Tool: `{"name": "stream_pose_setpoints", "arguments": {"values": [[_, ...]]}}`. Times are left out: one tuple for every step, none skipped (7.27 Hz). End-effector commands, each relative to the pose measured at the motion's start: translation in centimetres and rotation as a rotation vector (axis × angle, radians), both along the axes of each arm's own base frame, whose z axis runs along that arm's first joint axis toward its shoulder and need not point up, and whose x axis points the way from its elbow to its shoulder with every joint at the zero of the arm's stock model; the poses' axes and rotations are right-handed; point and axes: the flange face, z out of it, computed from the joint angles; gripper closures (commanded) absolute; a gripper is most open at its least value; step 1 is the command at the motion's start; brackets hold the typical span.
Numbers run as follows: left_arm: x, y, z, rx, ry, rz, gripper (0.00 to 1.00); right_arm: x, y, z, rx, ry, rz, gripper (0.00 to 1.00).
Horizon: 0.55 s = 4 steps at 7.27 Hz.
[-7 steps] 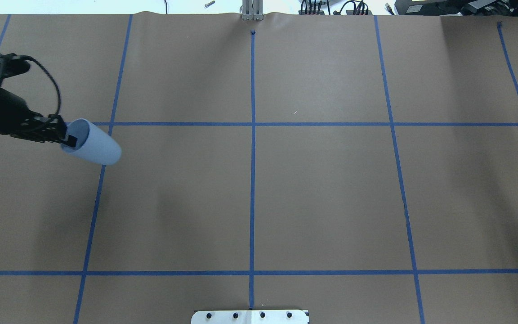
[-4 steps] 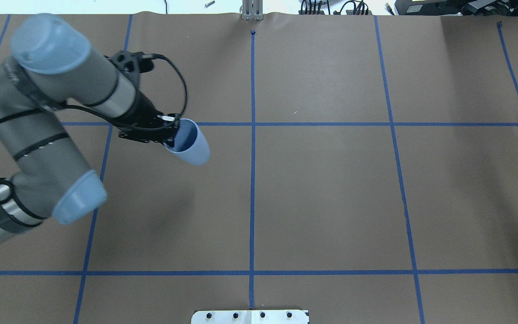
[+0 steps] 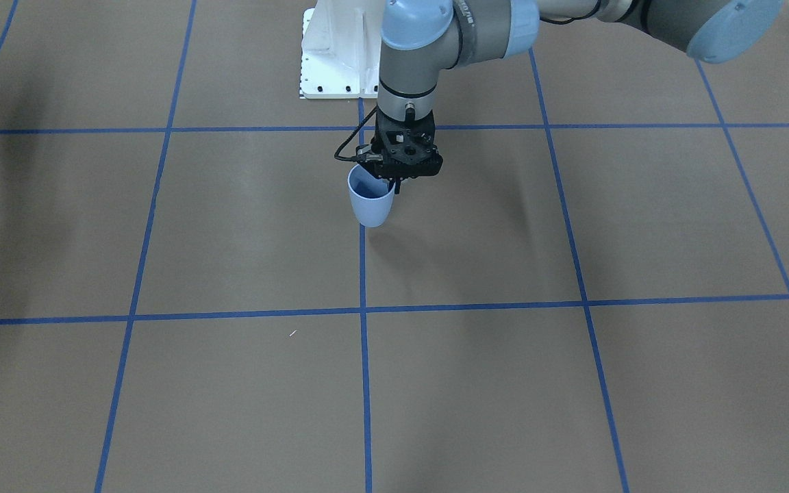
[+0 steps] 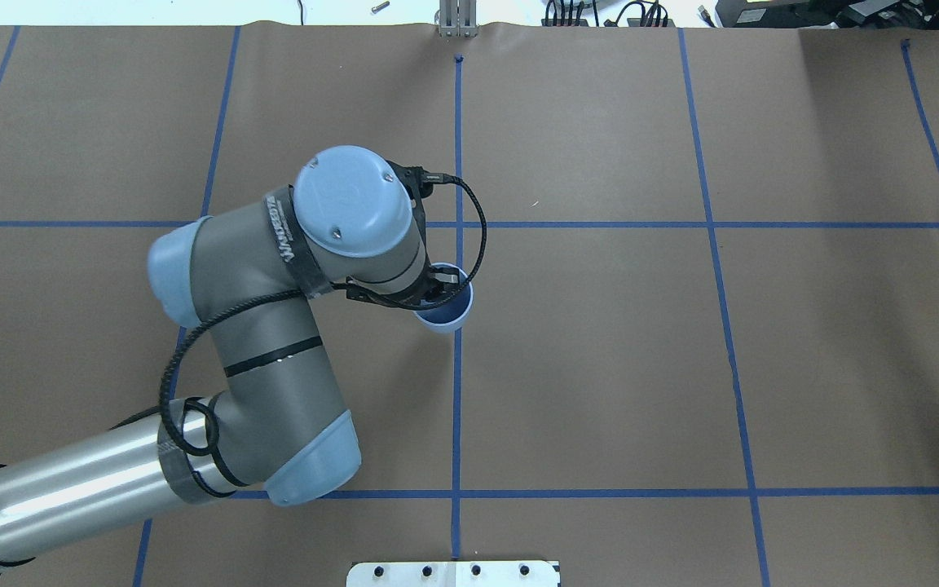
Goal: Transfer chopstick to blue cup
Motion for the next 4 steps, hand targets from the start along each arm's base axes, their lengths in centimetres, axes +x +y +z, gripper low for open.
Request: {"name": "stream_pose_setpoints", "arguments": {"values": [[2.44,1.61,0.63,0.013,-0.030,0.015,1.00,0.00,-0.02,0.13,-0.002,0.000,0.000,0.00],[2.90,1.63,0.78,0.014,-0.032,0.020,1.00,-0.01,-0.02,0.12,-0.002,-0.001,-0.001,0.00],[3.19,1.50,0.75,0.025,-0.013,0.021,0.85,0.00,-0.02,0.13,-0.002,0.000,0.000,0.00],[3.43,1.38,0.94,0.031,-0.011,0.026,0.47,-0.01,-0.02,0.12,-0.002,-0.001,-0.001,0.00]]}}
